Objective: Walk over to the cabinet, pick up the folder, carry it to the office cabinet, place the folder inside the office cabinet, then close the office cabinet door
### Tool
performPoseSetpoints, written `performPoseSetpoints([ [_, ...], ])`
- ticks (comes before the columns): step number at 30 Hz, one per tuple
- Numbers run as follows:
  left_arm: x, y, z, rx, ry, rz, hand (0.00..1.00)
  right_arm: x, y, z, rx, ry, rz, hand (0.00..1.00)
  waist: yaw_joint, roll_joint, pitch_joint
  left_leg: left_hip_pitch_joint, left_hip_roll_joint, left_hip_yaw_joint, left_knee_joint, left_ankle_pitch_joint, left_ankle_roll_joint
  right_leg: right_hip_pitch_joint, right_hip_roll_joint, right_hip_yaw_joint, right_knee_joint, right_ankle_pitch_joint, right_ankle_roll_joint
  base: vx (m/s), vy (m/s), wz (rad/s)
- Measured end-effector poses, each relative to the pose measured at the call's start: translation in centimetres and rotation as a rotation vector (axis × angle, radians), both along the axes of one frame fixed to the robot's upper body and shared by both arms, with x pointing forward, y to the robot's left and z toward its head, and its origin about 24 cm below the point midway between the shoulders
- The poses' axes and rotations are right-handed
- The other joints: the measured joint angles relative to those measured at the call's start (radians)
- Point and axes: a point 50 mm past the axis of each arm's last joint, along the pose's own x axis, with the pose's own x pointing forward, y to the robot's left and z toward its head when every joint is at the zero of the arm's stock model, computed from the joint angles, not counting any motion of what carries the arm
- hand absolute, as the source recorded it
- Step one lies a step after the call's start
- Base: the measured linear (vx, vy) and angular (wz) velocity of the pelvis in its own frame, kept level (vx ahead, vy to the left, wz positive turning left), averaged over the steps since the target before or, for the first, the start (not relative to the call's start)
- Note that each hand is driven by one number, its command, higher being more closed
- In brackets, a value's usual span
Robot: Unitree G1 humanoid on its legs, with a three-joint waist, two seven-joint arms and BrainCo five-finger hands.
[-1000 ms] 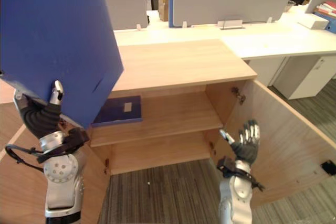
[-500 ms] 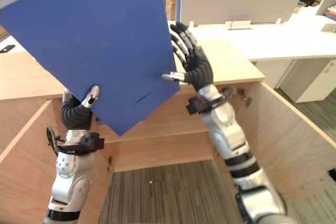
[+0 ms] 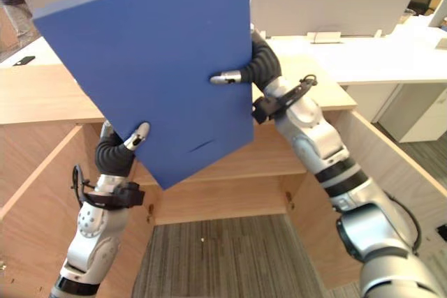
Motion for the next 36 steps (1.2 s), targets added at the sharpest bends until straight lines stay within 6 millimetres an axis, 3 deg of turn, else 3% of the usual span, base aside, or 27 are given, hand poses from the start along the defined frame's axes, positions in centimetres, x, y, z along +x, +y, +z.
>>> performPoseSetpoints([
  [8, 0.2, 0.3, -0.4, 0.016, 0.022, 0.008, 1.00, 0.1, 0.0, -1.0, -0.012, 0.014, -0.023, 0.00, 0.001, -0.001, -0.006, -0.004, 0.003, -0.001, -0.001, 0.012, 0.002, -0.001, 0.002, -0.001, -0.009, 0.009, -0.009, -0.05, 0.000, 0.01],
  [9, 0.2, 0.3, -0.4, 0.020, 0.024, 0.007, 1.00, 0.1, 0.0, -1.4, -0.017, 0.028, -0.024, 1.00, 0.001, 0.000, -0.008, -0.007, 0.005, 0.000, -0.001, 0.013, 0.002, -0.002, 0.004, -0.001, -0.014, 0.012, -0.012, 0.00, 0.000, 0.00],
  [19, 0.5, 0.5, -1.1, 0.009, 0.044, -0.013, 1.00, -0.7, -1.5, -6.2, -0.196, 0.327, 0.134, 1.00, 0.030, -0.004, -0.041, -0.033, 0.024, -0.002, 0.000, 0.020, -0.008, -0.011, 0.031, -0.002, -0.051, 0.040, -0.019, -0.01, -0.004, -0.01],
  [22, 0.9, -0.1, -1.1, 0.020, 0.044, -0.039, 1.00, -2.2, -2.6, -6.2, -0.230, 0.355, 0.156, 1.00, 0.053, -0.003, -0.046, -0.035, 0.032, -0.006, 0.001, 0.021, -0.016, -0.011, 0.039, -0.001, -0.051, 0.038, -0.022, 0.00, 0.000, 0.00],
  [31, 1.1, -0.2, -1.5, 0.048, 0.070, -0.064, 1.00, -4.3, -3.4, -8.4, -0.193, 0.430, 0.172, 1.00, 0.059, -0.003, -0.075, -0.053, 0.041, -0.003, 0.007, 0.014, -0.029, -0.037, 0.043, 0.006, -0.018, 0.027, -0.037, 0.00, 0.000, 0.00],
  [32, 1.2, -0.1, -1.6, 0.050, 0.076, -0.067, 0.00, -4.6, -3.4, -8.9, -0.178, 0.447, 0.175, 1.00, 0.059, -0.003, -0.075, -0.052, 0.042, -0.003, 0.008, 0.014, -0.030, -0.037, 0.043, 0.006, -0.012, 0.023, -0.038, 0.00, 0.000, 0.00],
  [36, 1.2, 0.4, -1.5, 0.016, 0.073, -0.069, 0.00, -5.4, -2.9, -10.9, -0.102, 0.512, 0.188, 1.00, 0.056, 0.001, -0.072, -0.053, 0.048, -0.003, 0.009, 0.015, -0.031, -0.055, 0.043, 0.010, 0.024, 0.003, -0.042, 0.00, 0.000, 0.00],
])
